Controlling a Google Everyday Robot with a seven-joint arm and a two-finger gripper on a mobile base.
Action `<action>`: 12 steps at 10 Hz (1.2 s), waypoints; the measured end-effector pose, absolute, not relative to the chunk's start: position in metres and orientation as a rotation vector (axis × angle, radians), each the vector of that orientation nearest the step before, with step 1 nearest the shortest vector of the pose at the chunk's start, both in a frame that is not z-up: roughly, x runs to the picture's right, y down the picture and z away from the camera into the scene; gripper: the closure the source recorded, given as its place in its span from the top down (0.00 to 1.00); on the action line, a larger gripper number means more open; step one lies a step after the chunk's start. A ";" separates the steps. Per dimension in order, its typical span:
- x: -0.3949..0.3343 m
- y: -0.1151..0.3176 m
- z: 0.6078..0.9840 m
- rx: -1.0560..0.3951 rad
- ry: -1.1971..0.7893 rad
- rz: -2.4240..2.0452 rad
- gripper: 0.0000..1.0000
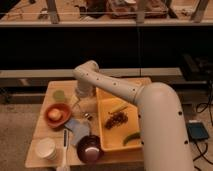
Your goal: Place fork in plastic cup
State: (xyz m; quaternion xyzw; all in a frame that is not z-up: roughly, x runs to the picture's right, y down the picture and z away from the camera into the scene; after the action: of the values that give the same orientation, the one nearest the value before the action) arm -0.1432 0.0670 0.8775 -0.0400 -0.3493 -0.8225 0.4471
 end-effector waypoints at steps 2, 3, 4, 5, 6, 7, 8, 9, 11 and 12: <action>-0.142 0.067 0.878 -0.099 -0.864 -2.035 0.80; -0.141 0.067 0.879 -0.105 -0.865 -2.032 0.80; -0.141 0.072 0.883 -0.118 -0.869 -2.030 0.80; -0.139 0.080 0.891 -0.130 -0.874 -2.029 0.80; -0.138 0.085 0.897 -0.137 -0.877 -2.028 0.80; -0.135 0.091 0.903 -0.148 -0.878 -2.027 0.80; -0.133 0.094 0.906 -0.158 -0.879 -2.028 0.80; -0.134 0.098 0.910 -0.172 -0.885 -2.030 0.80; -0.132 0.102 0.917 -0.198 -0.883 -2.035 0.80; -0.130 0.102 0.918 -0.202 -0.878 -2.039 0.80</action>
State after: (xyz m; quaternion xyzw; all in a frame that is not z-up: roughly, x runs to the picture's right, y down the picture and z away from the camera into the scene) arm -0.1302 0.1019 0.9181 -0.0812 -0.3537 -0.8210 0.4407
